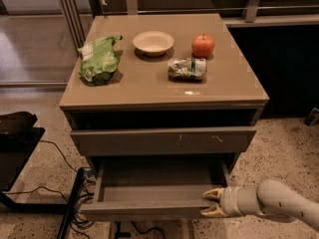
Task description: Open middle drawer
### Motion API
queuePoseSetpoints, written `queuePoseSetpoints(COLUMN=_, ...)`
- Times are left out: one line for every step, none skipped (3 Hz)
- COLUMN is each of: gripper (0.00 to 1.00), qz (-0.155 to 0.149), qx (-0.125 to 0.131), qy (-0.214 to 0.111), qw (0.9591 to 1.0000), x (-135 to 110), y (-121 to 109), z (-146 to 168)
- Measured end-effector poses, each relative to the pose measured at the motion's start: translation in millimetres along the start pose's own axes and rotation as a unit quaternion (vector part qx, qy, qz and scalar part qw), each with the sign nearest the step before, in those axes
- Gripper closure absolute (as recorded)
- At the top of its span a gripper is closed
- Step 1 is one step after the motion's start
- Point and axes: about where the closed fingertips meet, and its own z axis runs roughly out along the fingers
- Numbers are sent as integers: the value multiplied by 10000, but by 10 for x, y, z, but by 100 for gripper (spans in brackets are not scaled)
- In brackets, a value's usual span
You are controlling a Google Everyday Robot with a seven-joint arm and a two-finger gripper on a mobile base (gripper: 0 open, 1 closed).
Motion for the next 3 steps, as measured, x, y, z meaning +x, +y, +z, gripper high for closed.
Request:
queuePoseSetpoints(gripper=38, qz=0, qx=0, qy=0, qw=10000, x=0, y=0, z=0)
queuePoseSetpoints(gripper=61, qz=-13, qx=0, qy=-32, qw=10000, x=8, y=56, z=-22)
queuePoseSetpoints(gripper=84, qz=9, qx=40, qy=-112, qw=9999, x=95, y=260, z=-164)
